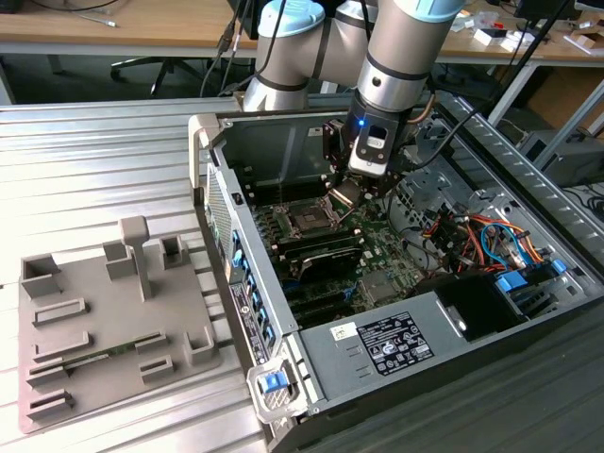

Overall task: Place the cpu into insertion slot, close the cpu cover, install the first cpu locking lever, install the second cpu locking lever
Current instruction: 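Place the cpu into insertion slot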

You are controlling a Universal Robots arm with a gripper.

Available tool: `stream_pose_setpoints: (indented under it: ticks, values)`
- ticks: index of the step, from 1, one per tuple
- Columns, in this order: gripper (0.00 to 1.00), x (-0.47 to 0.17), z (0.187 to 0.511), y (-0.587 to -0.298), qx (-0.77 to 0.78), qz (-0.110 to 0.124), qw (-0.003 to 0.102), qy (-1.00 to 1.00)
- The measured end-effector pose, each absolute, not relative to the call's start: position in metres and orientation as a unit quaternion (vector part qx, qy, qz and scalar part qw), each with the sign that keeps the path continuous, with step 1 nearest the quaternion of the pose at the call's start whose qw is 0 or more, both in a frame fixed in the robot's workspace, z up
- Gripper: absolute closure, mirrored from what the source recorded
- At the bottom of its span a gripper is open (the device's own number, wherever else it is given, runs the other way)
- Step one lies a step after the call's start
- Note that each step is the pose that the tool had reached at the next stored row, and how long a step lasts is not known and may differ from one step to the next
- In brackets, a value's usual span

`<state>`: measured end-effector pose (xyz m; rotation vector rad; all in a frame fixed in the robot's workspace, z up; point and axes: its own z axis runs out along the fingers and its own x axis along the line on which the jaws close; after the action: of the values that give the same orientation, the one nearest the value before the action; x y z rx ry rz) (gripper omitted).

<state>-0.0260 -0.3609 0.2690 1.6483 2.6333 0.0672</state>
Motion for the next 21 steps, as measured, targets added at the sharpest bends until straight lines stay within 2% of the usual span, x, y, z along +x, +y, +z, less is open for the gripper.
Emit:
stream_pose_setpoints:
  ticks: [21]
  values:
    - [0.46, -0.0260, 0.2685, -0.3608, 0.537, 0.021, 0.017, 0.843]
